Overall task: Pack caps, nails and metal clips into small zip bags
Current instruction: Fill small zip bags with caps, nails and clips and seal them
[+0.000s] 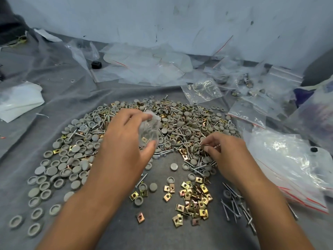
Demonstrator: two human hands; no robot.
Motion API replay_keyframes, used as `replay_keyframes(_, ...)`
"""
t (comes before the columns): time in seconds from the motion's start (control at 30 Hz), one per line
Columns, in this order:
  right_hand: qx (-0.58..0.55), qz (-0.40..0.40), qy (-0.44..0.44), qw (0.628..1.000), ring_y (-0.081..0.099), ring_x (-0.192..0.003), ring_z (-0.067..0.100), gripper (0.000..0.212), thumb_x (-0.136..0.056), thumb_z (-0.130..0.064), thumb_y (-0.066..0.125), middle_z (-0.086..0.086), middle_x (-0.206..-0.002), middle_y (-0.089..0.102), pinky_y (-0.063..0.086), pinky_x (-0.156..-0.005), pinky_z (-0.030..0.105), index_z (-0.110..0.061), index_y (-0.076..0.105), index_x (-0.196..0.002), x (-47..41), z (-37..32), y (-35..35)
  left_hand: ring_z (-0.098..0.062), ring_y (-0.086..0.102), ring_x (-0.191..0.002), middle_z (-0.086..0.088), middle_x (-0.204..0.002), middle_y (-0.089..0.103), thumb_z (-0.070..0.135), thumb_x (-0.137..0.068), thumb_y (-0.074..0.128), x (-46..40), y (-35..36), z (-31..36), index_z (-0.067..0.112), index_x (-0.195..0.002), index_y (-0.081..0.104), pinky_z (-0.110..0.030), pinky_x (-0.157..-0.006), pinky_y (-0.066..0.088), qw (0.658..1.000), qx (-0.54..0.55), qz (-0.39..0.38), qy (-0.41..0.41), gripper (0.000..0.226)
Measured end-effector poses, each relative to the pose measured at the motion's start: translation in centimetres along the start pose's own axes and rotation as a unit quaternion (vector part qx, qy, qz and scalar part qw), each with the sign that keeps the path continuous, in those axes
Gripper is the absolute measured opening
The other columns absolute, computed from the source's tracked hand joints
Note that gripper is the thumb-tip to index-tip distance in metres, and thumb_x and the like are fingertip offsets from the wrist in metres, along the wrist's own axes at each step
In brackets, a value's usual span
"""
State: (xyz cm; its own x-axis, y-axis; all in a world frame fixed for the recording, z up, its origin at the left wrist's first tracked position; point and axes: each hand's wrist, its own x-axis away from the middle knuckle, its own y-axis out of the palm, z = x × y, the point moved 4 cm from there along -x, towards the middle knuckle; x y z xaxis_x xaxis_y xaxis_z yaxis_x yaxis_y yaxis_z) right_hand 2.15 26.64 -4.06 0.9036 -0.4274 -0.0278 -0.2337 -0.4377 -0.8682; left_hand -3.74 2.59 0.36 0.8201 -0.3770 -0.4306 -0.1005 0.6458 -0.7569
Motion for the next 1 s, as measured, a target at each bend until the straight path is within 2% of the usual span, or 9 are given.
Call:
replay_keyframes(0.13, -0.048, 0.021, -0.011, 0.999, 0.055, -0.078, -0.005, 0.009, -0.099, -0.026, 0.066, -0.019, -0.088, 0.061, 0.037, -0.062, 0.013, -0.035, 0.065, -0.100, -0.1, -0.1, -0.8, 0.000, 0.043, -0.092, 0.019, -0.114, 0.043, 0.028, -0.080, 0.076, 0.0, 0.2, -0.1, 0.025, -0.131, 0.058, 0.000, -0.082, 0.034, 1.000, -0.004, -0.006, 0.002, 0.054)
replay_keyframes(0.33, -0.088, 0.029, -0.002, 0.996, 0.060, -0.072, -0.006, 0.011, -0.085, -0.038, 0.078, -0.014, -0.077, 0.067, 0.043, -0.059, 0.008, -0.034, 0.068, -0.083, 0.0, -0.1, -1.2, -0.002, 0.043, -0.091, 0.017, -0.112, 0.046, 0.025, -0.078, 0.076, 0.1, 0.7, 0.3, 0.022, -0.127, 0.061, -0.002, -0.086, 0.032, 1.000, 0.006, -0.013, 0.017, 0.052)
replay_keyframes(0.43, -0.091, 0.071, 0.000, 0.993, 0.059, -0.067, -0.002, 0.021, -0.082, -0.049, 0.075, -0.012, -0.073, 0.066, 0.041, -0.053, 0.013, -0.031, 0.066, -0.078, -0.4, 0.1, -1.4, -0.001, 0.041, -0.091, 0.019, -0.111, 0.045, 0.026, -0.078, 0.075, 0.4, 1.0, 0.4, 0.024, -0.128, 0.060, -0.002, -0.086, 0.033, 1.000, 0.003, -0.021, 0.020, 0.053)
replay_keyframes(0.57, -0.064, 0.021, -0.014, 0.998, 0.064, -0.083, 0.004, 0.012, -0.095, -0.041, 0.066, -0.012, -0.088, 0.068, 0.051, -0.072, 0.024, -0.033, 0.058, -0.090, -1.0, 0.1, -0.4, -0.004, 0.045, -0.093, 0.016, -0.113, 0.048, 0.028, -0.078, 0.071, 0.4, 1.4, 0.7, 0.024, -0.128, 0.060, -0.008, -0.076, 0.035, 0.999, 0.007, -0.033, 0.023, 0.051)
replay_keyframes(0.63, -0.018, -0.003, -0.043, 0.999, 0.064, -0.080, 0.002, 0.005, -0.099, -0.040, 0.060, -0.014, -0.091, 0.069, 0.054, -0.074, 0.027, -0.037, 0.058, -0.101, -1.2, -0.4, 0.2, -0.004, 0.044, -0.092, 0.014, -0.113, 0.049, 0.023, -0.078, 0.075, 0.3, 1.7, 0.8, 0.022, -0.127, 0.061, -0.010, -0.078, 0.034, 0.999, -0.001, -0.041, 0.026, 0.051)
replay_keyframes(0.7, 0.035, -0.015, -0.069, 0.997, 0.063, -0.078, 0.001, 0.012, -0.101, -0.039, 0.057, -0.017, -0.096, 0.068, 0.055, -0.073, 0.028, -0.041, 0.061, -0.112, -1.3, -1.2, 0.7, -0.004, 0.043, -0.092, 0.013, -0.113, 0.049, 0.021, -0.078, 0.078, 0.3, 1.8, 0.7, 0.021, -0.127, 0.061, -0.010, -0.077, 0.033, 0.998, -0.007, -0.049, 0.024, 0.053)
replay_keyframes(0.8, 0.086, -0.009, -0.100, 0.991, 0.059, -0.082, -0.001, 0.011, -0.099, -0.042, 0.058, -0.021, -0.096, 0.065, 0.055, -0.075, 0.027, -0.042, 0.065, -0.109, -1.5, -2.4, 1.3, -0.004, 0.045, -0.093, 0.014, -0.115, 0.049, 0.022, -0.078, 0.077, 0.3, 1.7, 0.5, 0.022, -0.129, 0.060, -0.011, -0.079, 0.035, 0.999, 0.002, -0.048, 0.020, 0.054)
replay_keyframes(0.93, 0.097, 0.006, -0.095, 0.991, 0.055, -0.076, -0.001, 0.010, -0.095, -0.049, 0.062, -0.021, -0.081, 0.055, 0.058, -0.073, 0.031, -0.040, 0.062, -0.099, -1.5, -3.3, 2.0, -0.005, 0.046, -0.095, 0.014, -0.116, 0.049, 0.022, -0.078, 0.077, 0.2, 1.6, 0.5, 0.023, -0.130, 0.059, -0.018, -0.085, 0.039, 0.999, 0.000, -0.042, 0.023, 0.055)
replay_keyframes(1.0, 0.103, 0.013, -0.093, 0.990, 0.055, -0.079, 0.001, 0.009, -0.097, -0.047, 0.060, -0.021, -0.084, 0.054, 0.058, -0.073, 0.031, -0.038, 0.063, -0.099, -1.6, -3.5, 2.1, -0.003, 0.045, -0.096, 0.013, -0.117, 0.050, 0.024, -0.078, 0.075, 0.2, 1.7, 0.6, 0.022, -0.130, 0.060, -0.014, -0.084, 0.038, 0.999, -0.004, -0.047, 0.019, 0.055)
